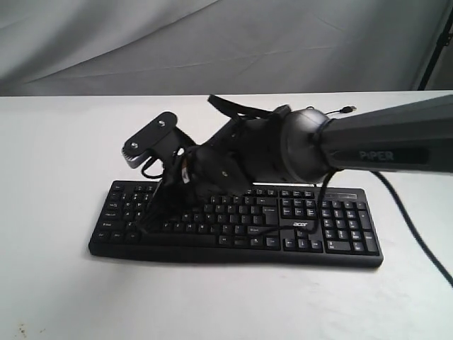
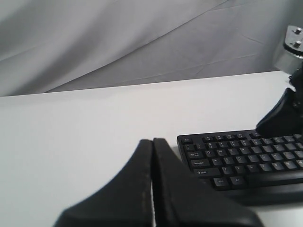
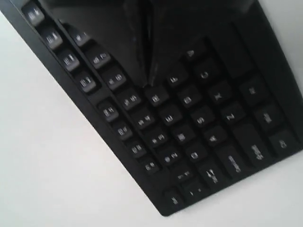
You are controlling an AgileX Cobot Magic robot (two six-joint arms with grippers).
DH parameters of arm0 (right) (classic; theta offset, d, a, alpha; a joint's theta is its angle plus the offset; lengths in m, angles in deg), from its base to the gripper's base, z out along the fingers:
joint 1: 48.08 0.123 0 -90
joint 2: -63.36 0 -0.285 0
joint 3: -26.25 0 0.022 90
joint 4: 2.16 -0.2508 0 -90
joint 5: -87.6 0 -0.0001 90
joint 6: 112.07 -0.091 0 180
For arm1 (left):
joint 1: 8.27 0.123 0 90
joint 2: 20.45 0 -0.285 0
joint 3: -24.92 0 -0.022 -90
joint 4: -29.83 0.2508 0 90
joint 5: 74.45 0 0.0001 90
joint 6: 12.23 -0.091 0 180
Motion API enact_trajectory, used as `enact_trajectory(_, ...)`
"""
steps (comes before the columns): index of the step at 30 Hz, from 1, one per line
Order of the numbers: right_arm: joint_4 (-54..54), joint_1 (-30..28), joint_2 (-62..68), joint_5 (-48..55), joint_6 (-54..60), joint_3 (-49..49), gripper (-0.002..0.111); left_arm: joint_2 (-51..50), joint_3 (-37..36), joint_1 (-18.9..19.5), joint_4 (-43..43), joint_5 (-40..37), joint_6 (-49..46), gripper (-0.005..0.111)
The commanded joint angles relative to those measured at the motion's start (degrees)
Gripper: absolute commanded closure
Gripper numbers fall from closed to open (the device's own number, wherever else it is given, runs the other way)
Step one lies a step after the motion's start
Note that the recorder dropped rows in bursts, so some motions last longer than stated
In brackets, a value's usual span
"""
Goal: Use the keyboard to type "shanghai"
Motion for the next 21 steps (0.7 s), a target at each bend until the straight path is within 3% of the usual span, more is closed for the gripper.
enact_trajectory(1, -0.8, -1.5, -2.1, -3.6, -0.5, 5.5, 0.108, 0.2, -0.2, -0.2, 0.0, 0.3, 0.2, 0.107)
enact_trajectory(21, -2.1, -1.6, -1.8, -5.6, -0.5, 7.4, 0.108, 0.2, -0.2, -0.2, 0.0, 0.3, 0.2, 0.107)
